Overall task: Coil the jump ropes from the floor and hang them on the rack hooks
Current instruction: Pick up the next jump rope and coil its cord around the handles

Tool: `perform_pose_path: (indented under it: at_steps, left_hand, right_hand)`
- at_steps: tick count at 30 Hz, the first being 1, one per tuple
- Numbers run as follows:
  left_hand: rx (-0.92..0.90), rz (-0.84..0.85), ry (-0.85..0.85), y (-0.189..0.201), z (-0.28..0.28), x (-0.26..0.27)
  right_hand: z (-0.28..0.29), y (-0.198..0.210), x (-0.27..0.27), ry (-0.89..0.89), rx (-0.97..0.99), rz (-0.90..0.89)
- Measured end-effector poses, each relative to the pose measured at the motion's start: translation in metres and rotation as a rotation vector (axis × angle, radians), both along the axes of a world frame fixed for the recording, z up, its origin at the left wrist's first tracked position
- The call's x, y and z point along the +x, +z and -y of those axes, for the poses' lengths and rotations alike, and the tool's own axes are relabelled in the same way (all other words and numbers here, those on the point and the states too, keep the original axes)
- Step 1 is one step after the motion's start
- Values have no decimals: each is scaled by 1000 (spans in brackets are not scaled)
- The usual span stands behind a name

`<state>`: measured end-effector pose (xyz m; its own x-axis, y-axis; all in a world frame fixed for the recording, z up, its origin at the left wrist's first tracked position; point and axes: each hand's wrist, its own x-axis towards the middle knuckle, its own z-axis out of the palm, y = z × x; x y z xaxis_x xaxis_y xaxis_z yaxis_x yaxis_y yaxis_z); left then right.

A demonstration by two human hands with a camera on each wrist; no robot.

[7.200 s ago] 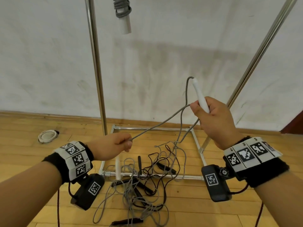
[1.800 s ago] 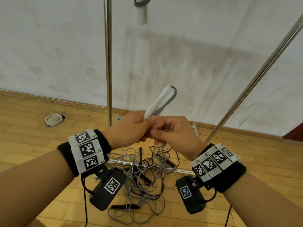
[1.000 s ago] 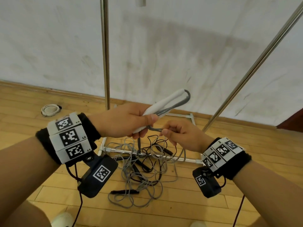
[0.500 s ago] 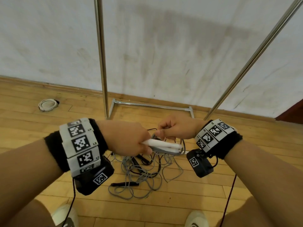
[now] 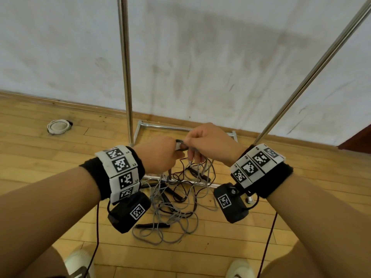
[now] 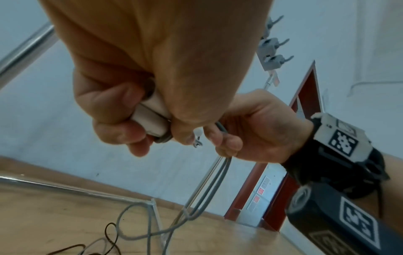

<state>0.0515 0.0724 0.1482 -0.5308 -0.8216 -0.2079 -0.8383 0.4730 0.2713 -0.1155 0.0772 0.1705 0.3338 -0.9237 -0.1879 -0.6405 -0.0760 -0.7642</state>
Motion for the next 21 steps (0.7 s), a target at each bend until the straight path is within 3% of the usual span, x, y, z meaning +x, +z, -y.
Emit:
perform_pose_path:
  at_steps: [8, 15, 21]
  left_hand:
    - [-53, -82, 17, 6, 4, 9]
    - [-48, -143, 24, 14, 1, 8]
    - [35, -259, 7, 24, 3, 15]
  right_hand:
    - [-10, 0, 1, -52, 131, 181]
    - [-21, -13, 6, -179, -148, 176]
    - [-31, -12, 0, -127, -166, 311]
